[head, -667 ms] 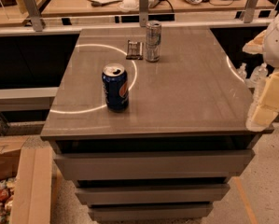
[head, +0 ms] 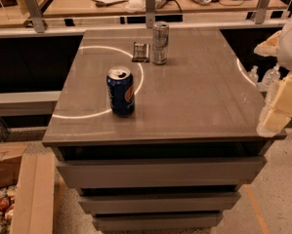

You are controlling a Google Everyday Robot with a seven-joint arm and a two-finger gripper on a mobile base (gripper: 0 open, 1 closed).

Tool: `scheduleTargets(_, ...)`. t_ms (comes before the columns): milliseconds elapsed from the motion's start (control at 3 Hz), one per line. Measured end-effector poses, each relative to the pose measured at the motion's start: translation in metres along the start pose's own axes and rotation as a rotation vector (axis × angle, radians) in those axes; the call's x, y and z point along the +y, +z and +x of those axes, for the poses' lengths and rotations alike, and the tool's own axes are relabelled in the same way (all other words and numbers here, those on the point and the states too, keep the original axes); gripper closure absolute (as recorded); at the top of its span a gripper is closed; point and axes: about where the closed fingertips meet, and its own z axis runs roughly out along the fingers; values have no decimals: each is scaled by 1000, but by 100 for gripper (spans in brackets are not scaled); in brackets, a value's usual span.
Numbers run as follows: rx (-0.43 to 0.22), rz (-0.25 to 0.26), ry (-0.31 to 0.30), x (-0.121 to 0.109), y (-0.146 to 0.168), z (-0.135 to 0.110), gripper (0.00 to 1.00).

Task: Pick pepsi can

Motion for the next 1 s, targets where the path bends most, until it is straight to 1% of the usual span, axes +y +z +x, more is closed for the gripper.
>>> scheduleTargets(333,-120,-32,-7,1,13,-14,0)
scheduleTargets(667,-307,-87,-17,4,35,-43,0)
scheduleTargets(1000,-514,-146,-23,7,55,-80,0)
